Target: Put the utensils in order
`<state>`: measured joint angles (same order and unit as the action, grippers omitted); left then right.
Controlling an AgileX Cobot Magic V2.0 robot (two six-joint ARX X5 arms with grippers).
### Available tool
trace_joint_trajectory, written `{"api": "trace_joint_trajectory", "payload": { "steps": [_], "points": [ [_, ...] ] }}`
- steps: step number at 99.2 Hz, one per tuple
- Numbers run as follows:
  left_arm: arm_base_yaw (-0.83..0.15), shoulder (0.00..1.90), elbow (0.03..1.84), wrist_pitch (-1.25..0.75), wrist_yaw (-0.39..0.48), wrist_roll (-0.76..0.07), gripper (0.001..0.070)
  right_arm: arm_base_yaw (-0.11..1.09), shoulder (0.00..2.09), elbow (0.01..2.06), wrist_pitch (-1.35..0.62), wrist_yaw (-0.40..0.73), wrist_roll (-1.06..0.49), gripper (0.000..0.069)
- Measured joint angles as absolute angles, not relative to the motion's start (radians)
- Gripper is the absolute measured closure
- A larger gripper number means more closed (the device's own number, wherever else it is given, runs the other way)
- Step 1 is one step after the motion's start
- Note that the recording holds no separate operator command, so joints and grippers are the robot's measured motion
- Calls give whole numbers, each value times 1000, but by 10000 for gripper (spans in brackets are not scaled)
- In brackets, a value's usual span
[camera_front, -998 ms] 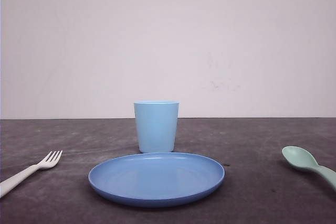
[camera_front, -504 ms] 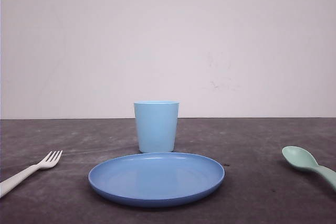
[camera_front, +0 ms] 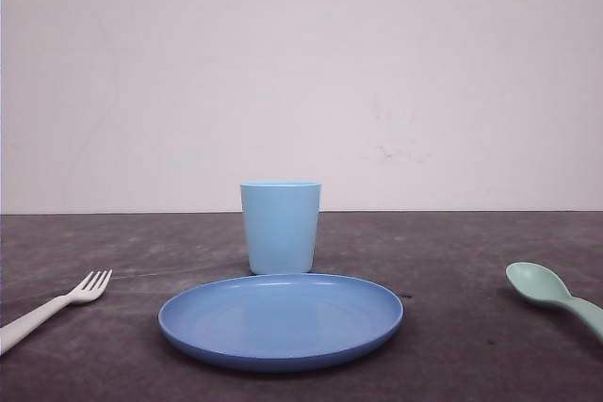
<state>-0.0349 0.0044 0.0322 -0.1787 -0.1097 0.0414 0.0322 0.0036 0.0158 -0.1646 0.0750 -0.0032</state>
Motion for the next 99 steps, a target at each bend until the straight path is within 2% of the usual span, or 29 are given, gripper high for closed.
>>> {"api": "trace_joint_trajectory", "payload": {
  "steps": [29,37,48,54,71,81,99],
  "points": [
    [-35,4,32,-176,-109,27,686,32,4,16,-165,64,12,687],
    [-35,4,32,-157,-109,-27,686,32,4,16,-167,19,64,687],
    [-35,4,32,-107,-108,-146,686,32,4,16,-168,-71,169,687],
    [-35,4,32,-101,-108,-198,686,32,4,16,-167,-83,207,687],
    [-35,4,32,-56,-108,-286,686,33,4,15,-138,-88,290,687],
    [-35,6,38,-103,-106,-342,686,33,4,19,-102,-110,343,687],
    [-35,86,162,-192,-97,-369,686,33,37,162,-176,-103,389,687]
  ]
}}
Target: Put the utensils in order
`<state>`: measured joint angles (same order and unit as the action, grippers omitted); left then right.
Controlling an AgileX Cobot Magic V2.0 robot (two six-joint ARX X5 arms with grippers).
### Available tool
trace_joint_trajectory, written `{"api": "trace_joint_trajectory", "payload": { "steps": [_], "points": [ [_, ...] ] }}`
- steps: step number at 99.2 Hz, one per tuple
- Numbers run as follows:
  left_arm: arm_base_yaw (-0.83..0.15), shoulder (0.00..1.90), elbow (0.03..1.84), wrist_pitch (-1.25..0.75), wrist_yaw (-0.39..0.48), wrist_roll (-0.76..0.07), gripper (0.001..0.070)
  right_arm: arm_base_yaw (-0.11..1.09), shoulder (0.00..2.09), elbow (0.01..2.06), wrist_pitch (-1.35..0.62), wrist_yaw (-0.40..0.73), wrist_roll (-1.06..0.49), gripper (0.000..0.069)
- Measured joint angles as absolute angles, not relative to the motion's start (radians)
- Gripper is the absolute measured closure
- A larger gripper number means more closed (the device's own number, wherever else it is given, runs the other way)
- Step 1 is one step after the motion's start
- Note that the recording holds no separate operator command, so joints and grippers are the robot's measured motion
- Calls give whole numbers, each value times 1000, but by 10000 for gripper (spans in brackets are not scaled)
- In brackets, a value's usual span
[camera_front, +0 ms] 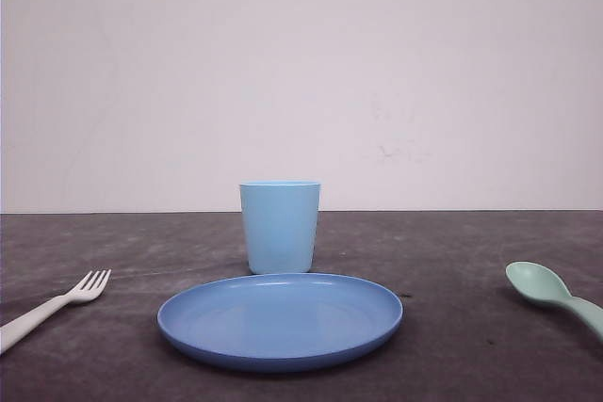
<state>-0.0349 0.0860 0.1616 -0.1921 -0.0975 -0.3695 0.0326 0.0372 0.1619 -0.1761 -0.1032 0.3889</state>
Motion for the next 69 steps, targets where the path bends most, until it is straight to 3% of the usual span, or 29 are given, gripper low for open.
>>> {"api": "trace_joint_trajectory", "payload": {
  "steps": [17,40,63,69],
  "points": [
    [-35,268,408,-265,-53,-363,686,33,227,446,-324,-77,337,687],
    [-35,570,717,-504,0,-271,686,37,566,768,-583,-78,173,687],
    [-71,708,751,-614,80,-232,675,87,686,805,-673,-88,103,684],
    [-86,725,751,-621,83,-231,626,96,689,805,-673,-104,100,624]
  ]
}}
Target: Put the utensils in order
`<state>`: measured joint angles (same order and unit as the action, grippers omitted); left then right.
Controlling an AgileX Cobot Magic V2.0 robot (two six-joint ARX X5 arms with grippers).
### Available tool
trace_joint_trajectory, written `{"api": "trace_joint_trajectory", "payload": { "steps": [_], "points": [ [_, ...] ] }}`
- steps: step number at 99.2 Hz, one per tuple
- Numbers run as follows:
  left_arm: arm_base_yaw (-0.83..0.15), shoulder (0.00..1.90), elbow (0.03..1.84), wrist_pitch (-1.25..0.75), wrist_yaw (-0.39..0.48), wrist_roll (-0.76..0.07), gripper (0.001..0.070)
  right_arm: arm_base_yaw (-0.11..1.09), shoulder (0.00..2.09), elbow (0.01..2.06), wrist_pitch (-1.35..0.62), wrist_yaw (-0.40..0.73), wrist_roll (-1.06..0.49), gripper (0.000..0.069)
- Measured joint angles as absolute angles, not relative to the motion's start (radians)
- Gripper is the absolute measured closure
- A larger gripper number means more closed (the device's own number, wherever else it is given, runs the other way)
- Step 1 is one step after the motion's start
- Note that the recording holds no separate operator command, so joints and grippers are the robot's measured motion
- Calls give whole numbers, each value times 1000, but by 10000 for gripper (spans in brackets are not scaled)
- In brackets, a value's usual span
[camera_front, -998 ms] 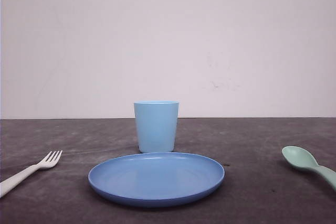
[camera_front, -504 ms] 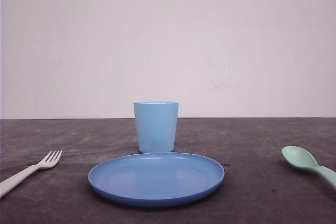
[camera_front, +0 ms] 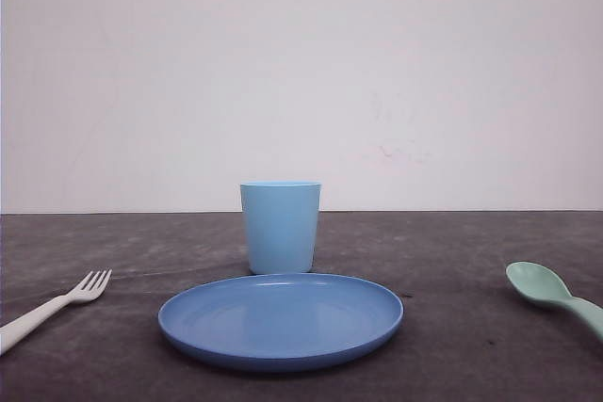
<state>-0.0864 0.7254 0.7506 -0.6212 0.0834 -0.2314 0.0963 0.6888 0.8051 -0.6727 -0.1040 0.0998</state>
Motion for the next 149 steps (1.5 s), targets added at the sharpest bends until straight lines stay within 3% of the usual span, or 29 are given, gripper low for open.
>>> {"api": "trace_joint_trajectory", "payload": {
  "steps": [11,23,47,78,93,129,137,149],
  "points": [
    [-117,765,751,-639,120,-234,481,108,702,805,-674,-133,101,406],
    [-170,814,751,-663,154,-271,441,116,709,805,-679,-162,101,334],
    [-313,975,751,-675,151,-344,440,126,707,805,-678,-162,101,321],
    [-469,1229,751,-623,28,-382,440,126,707,805,-679,-162,101,321],
    [-496,1311,751,-585,-24,-384,440,126,707,805,-684,-162,101,321],
    [-507,1422,752,-519,-32,-416,443,126,707,805,-692,-162,101,321],
    [-508,1428,753,-515,-39,-417,491,126,707,805,-692,-162,101,321],
    [-508,1435,753,-497,-47,-421,640,126,707,805,-692,-162,101,321]
  ]
}}
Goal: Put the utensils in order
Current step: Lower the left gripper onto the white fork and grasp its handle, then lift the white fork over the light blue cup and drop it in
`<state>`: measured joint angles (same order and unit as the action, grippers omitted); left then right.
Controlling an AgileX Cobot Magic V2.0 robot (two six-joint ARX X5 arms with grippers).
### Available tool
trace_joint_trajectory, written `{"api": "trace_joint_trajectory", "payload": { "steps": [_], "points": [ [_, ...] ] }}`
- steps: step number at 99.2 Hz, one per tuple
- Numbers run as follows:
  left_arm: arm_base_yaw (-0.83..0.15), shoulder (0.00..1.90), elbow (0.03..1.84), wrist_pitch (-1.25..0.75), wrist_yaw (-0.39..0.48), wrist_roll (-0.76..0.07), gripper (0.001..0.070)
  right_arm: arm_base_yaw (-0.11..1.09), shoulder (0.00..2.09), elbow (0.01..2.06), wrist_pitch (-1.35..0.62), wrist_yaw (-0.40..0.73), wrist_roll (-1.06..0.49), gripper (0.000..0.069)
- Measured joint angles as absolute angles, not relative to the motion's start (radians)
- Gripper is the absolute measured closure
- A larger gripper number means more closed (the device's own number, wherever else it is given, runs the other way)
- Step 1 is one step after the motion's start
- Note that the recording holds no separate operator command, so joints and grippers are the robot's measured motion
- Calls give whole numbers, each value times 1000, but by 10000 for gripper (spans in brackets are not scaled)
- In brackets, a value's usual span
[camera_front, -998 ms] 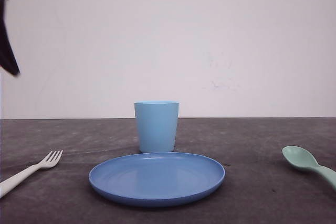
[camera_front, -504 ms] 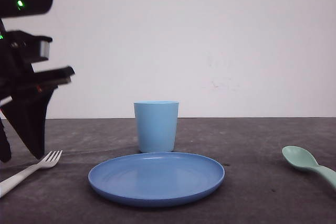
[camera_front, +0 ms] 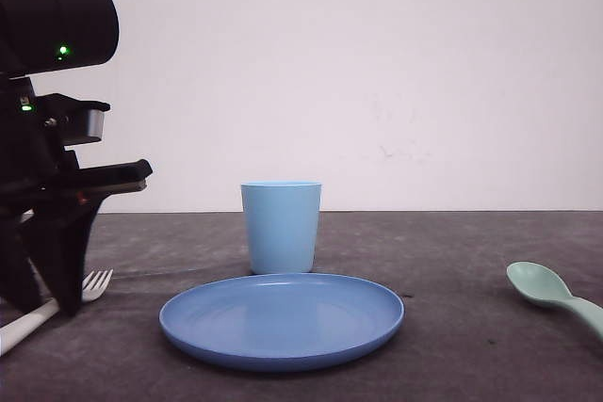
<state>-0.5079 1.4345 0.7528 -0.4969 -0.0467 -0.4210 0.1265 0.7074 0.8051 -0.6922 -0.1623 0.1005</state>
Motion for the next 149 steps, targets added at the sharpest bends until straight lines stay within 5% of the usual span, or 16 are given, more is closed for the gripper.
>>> {"api": "trace_joint_trajectory", "payload": {
  "steps": [34,69,118,149],
  "points": [
    [-508,1368,774,-443,-41,-418,673,128,707,805,-692,-162,101,321],
    [-527,1154,811,109,-38,-329,673,128,707,805,-691,-158,101,321],
    [-587,1506,811,599,-30,-216,673,128,707,805,-661,-108,101,321],
    [-601,1621,811,633,-27,-209,673,128,707,805,-662,-105,102,321]
  ]
}}
